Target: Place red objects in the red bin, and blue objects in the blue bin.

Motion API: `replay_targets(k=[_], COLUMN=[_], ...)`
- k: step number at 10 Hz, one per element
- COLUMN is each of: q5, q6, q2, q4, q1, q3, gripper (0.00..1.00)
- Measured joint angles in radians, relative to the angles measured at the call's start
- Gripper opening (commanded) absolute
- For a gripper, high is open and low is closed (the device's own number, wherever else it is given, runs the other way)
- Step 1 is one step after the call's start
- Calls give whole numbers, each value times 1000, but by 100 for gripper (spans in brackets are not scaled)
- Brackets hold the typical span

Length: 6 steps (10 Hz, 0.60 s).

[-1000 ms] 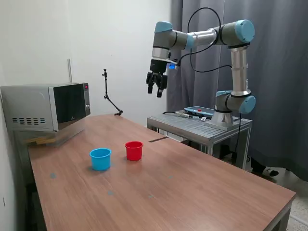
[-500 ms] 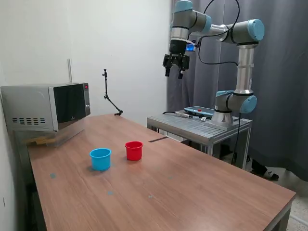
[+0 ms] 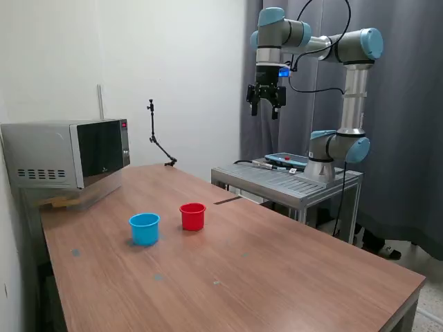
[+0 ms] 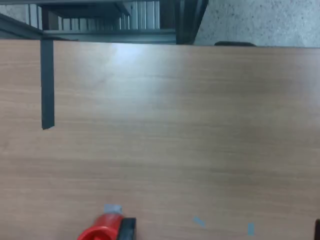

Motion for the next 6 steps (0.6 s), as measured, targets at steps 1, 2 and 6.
replay_targets(k=[1,2,6], q5=[0,0,-1], q6=[-8,-14,-20], q2=[-8,-18,-33], q4=[1,1,2], q1=[1,2,2], q3=[14,27,45], gripper=[100,100,100])
